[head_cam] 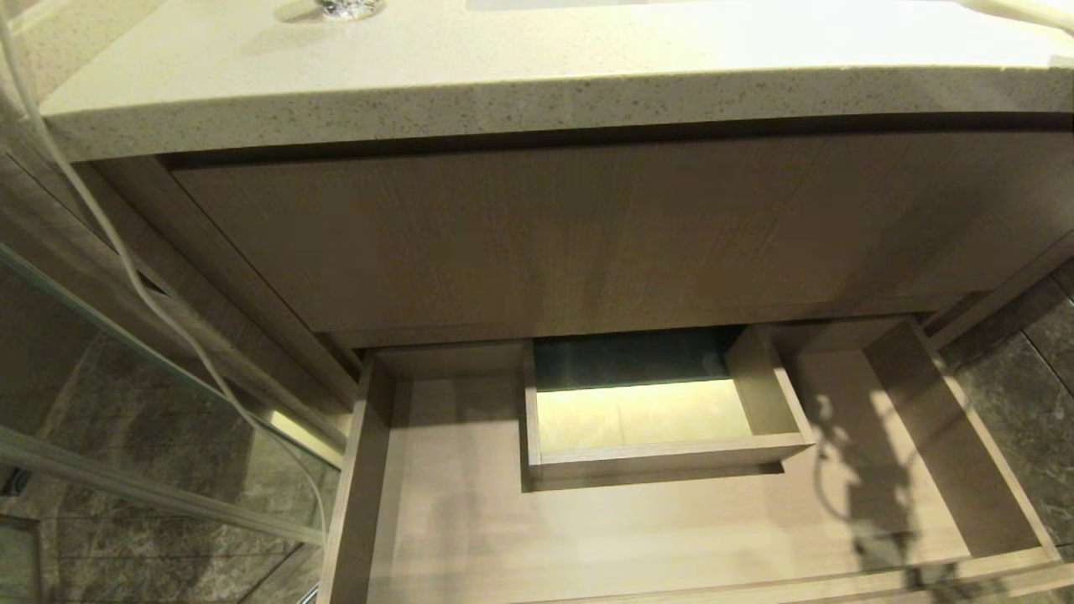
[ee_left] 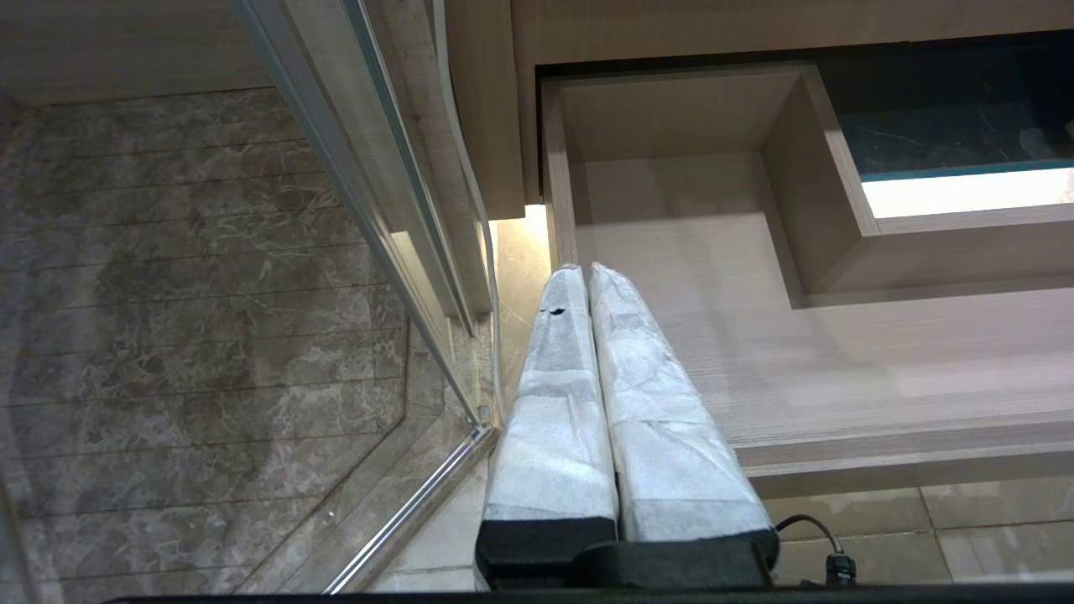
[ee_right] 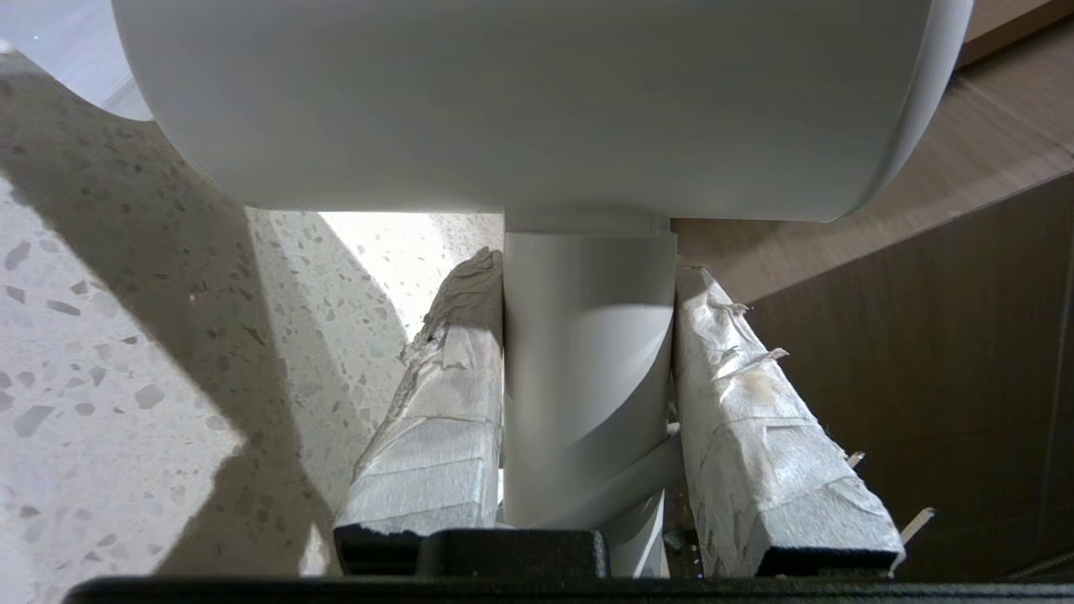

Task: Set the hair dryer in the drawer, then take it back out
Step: Place it on the countertop

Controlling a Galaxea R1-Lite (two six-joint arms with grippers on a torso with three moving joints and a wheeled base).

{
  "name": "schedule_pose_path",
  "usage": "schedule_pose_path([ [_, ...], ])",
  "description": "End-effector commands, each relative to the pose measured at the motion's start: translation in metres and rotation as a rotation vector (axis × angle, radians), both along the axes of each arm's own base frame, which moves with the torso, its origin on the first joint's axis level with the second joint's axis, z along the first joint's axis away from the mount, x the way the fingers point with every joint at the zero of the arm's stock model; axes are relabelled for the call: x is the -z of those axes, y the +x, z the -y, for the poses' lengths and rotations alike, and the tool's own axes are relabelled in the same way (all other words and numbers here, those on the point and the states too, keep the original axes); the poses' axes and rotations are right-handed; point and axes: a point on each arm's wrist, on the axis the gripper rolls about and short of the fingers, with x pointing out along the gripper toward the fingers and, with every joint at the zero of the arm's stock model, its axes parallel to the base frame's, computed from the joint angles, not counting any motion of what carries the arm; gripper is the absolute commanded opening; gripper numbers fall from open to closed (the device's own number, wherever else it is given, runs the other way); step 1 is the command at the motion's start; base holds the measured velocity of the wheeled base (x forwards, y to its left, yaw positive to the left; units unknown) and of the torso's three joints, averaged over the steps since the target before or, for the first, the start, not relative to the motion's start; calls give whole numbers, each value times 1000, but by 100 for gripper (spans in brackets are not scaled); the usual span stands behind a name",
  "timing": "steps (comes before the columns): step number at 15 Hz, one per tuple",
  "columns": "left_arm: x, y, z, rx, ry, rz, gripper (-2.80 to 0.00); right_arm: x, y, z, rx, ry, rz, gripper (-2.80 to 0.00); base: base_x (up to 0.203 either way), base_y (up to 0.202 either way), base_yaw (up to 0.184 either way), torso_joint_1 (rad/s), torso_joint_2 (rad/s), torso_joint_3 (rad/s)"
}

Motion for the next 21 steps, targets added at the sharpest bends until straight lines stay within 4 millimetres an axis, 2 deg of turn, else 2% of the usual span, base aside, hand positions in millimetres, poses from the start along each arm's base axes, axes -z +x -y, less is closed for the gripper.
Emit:
schedule_pose_path([
  [1, 0, 0, 0, 0, 0, -1, -280, 3, 4, 2, 0, -3, -6, -280, 0, 0, 0, 0, 0, 0],
  [13, 0, 0, 0, 0, 0, -1, -280, 3, 4, 2, 0, -4, -8, -280, 0, 0, 0, 0, 0, 0],
  [14, 0, 0, 0, 0, 0, 0, -280, 3, 4, 1, -4, -8, -9, 0, 0, 0, 0, 0, 0, 0],
  [21, 0, 0, 0, 0, 0, -1, -280, 4, 5, 2, 0, -5, -11, 0, 0, 0, 0, 0, 0, 0],
])
